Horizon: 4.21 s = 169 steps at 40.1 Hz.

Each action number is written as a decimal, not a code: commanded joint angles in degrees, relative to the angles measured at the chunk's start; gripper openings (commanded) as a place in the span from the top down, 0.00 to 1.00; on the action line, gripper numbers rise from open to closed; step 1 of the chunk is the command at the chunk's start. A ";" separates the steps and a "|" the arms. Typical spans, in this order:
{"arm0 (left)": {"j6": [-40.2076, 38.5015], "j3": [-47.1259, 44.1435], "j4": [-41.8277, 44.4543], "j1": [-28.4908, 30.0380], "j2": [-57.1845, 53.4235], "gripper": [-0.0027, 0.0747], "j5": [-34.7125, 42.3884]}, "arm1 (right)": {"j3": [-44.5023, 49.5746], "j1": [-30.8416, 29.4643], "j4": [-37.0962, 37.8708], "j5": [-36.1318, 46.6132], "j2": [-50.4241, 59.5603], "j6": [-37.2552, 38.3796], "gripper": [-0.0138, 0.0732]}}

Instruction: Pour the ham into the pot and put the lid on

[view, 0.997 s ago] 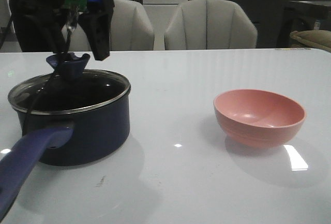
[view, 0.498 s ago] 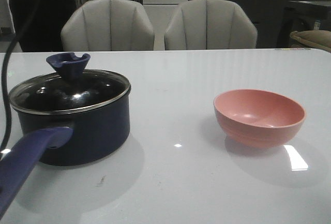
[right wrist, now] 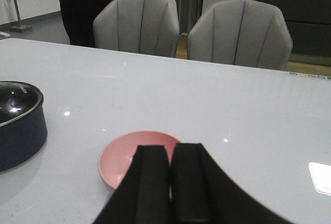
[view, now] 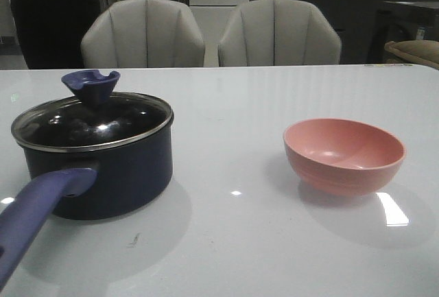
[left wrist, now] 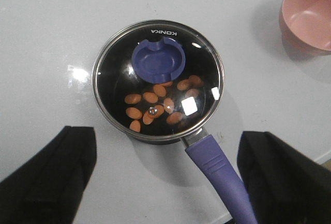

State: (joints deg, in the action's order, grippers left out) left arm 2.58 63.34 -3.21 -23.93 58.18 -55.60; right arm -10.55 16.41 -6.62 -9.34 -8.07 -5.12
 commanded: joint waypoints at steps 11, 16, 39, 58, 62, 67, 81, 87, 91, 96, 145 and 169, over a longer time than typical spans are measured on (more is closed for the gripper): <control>-0.08 -21.35 -1.25 -0.42 -28.14 0.21 18.24 | -1.55 -0.01 -0.06 4.69 -0.46 -0.57 0.66; -0.08 -28.27 -1.25 -0.42 -38.65 0.22 21.30 | -1.55 -0.01 -0.06 4.69 -0.46 -0.57 0.66; -0.18 -38.40 -1.67 -0.42 -54.47 0.81 25.63 | -1.55 -0.01 -0.06 4.69 -0.46 -0.57 0.66; -0.18 -38.40 -1.67 -0.42 -54.47 0.82 25.63 | -1.55 -0.01 -0.06 4.69 -0.46 -0.57 0.66; -0.18 -38.65 -1.46 -0.42 -54.47 0.82 25.63 | -1.55 -0.01 -0.06 4.69 -0.46 -0.57 0.66; -0.18 -40.29 -0.61 1.94 -54.47 0.82 26.26 | -1.55 -0.01 -0.06 4.69 -0.46 -0.57 0.66; -0.18 -57.47 -0.35 19.87 -58.96 0.82 52.18 | -1.55 -0.01 -0.06 4.69 -0.46 -0.57 0.66; -0.31 -62.85 -0.21 21.12 -59.65 0.82 57.36 | -1.55 -0.01 -0.06 4.71 -0.46 -0.57 0.66; -0.69 -64.89 -0.21 21.12 -59.65 0.82 58.14 | -1.55 -0.01 -0.06 4.71 -0.46 -0.57 0.66; -0.69 -64.89 -0.21 21.12 -59.65 0.82 56.59 | -1.55 -0.01 -0.06 4.71 -0.46 -0.57 0.66; -0.69 -64.89 -0.21 21.12 -59.55 0.82 56.59 | 2.26 -3.74 2.61 5.36 2.65 -0.62 0.66; -0.69 -64.89 -0.21 21.12 -59.45 0.82 56.59 | 11.81 -9.45 8.89 8.81 9.80 6.60 0.66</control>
State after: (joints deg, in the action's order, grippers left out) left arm 2.48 -0.27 -3.34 -2.87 -0.22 -3.37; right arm 1.51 6.85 -0.92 -6.48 0.56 -1.47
